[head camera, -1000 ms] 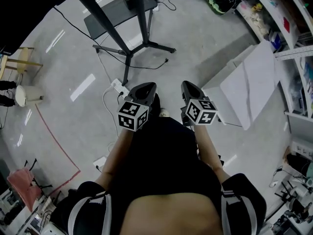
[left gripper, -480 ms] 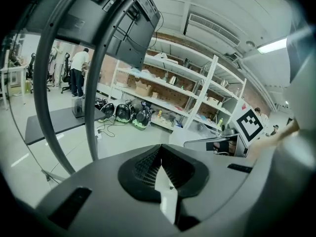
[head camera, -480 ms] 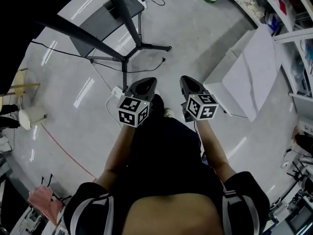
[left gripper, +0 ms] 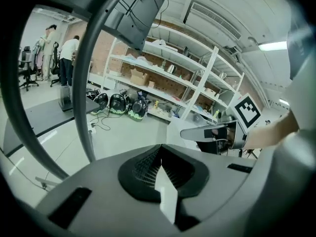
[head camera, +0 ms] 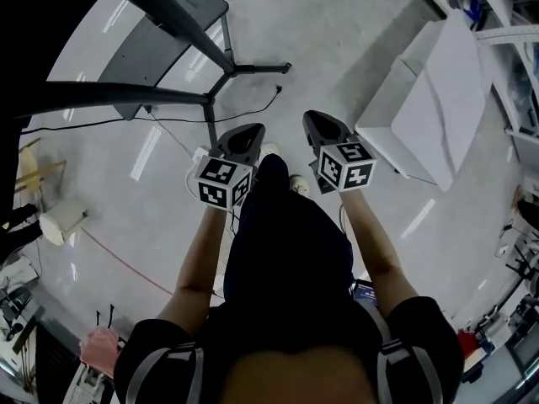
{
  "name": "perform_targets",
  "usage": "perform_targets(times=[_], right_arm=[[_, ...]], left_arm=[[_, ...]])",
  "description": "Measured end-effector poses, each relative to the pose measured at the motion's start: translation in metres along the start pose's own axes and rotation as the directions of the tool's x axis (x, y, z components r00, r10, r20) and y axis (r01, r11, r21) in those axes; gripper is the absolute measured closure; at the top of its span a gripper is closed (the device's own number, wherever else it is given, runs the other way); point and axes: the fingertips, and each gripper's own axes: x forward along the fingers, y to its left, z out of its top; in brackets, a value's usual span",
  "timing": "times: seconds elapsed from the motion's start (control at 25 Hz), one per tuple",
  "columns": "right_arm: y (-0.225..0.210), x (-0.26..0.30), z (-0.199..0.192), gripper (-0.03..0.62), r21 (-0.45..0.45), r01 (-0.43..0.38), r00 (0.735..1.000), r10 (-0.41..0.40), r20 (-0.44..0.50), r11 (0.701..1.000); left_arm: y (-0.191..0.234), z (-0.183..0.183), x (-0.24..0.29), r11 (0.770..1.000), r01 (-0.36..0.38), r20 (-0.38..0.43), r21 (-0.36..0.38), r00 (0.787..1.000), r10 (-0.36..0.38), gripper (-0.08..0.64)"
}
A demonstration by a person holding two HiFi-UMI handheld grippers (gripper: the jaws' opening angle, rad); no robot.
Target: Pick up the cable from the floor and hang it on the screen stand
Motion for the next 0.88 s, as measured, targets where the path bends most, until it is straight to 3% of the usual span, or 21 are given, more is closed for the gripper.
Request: perform_targets(times=[0.16,0.32,0.48,0.72,0.88], right_arm=[[-0.019,0.027,-0.007,0.566,-0.020,0.023,1.000,-0.023,0.002,1.000],[-0.045,0.043,-0.018,0.566,0.017,0.047,0.999,-0.047,0.001,0.999],[-0.073,0.069,-0.047,0.566,0.030,0.052,0.997,-0.050,-0.060,0.998],[-0.110,0.110,-0.067,0.565,0.009,0.035,0.994,-0.034,-0.107,0.999],[-0.135,0.151,-0.086,0.565,0.065,0.017,0.993,-0.010,-0.115,0.998]], left_arm=[[0.020,-0.026,0.032,0.999,0.046,-0.036,0.000,0.998,-0.046,0.552],[0.029,-0.050,0.066,0.996,0.094,-0.090,0.009,0.992,-0.092,0.552],[0.043,-0.079,0.095,0.992,0.117,-0.144,0.035,0.983,-0.111,0.552],[0.074,-0.110,0.130,0.989,0.088,-0.203,0.122,0.977,-0.062,0.552],[0.097,-0.138,0.157,0.992,0.060,-0.223,0.109,0.974,-0.034,0.552]])
